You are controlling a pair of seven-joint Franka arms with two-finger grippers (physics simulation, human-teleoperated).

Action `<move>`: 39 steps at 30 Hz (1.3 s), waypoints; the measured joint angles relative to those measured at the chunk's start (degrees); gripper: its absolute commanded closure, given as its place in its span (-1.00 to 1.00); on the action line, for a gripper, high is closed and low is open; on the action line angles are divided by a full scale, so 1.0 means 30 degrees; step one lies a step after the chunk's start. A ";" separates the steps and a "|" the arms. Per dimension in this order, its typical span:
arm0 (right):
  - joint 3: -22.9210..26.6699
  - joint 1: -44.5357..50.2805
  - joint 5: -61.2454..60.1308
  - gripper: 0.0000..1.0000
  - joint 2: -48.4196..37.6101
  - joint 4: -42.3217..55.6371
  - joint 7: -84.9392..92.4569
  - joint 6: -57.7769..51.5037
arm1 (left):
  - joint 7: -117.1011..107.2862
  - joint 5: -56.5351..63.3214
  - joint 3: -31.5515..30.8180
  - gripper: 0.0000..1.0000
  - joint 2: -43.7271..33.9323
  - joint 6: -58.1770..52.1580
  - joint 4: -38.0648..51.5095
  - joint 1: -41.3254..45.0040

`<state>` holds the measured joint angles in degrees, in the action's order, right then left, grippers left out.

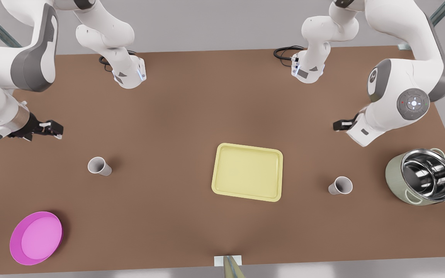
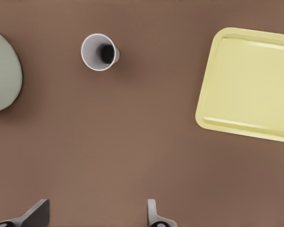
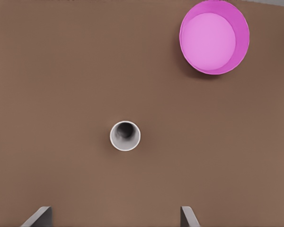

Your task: Use both arms to respectively pick up the white IKEA cups from the middle-left and middle-right positions, then place the white IKEA cups onto the middle-middle tray, ensuring that the cups remain upright and do not tip over

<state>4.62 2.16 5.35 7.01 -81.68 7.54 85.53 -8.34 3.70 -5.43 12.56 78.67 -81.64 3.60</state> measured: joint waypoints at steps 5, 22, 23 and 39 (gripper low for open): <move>0.0075 -0.0243 -0.0186 -1.00 0.2024 -0.0038 0.0272 0.0279 | -0.0142 -0.0296 0.0267 -1.00 0.4230 0.0782 0.3417 -0.0231; 0.0089 -0.1049 -0.1002 -1.00 0.5400 -0.7393 0.0518 1.0248 | 0.0308 -0.0430 0.0676 -1.00 1.0772 0.8372 0.3278 -0.3183; 0.0093 -0.1121 -0.1022 -1.00 0.5433 -0.7503 0.0506 1.0577 | 0.0326 -0.0436 0.0744 -1.00 1.0917 0.8509 0.3212 -0.3185; 0.0099 -0.2027 -0.1035 -1.00 0.6529 -0.9600 0.0548 1.2728 | 0.0483 -0.0474 0.0960 0.38 1.2180 0.9054 0.3106 -0.2848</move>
<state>4.92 -3.92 2.24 26.60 -110.48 9.18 123.71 -6.89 2.28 -2.55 49.10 105.83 -72.32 -4.94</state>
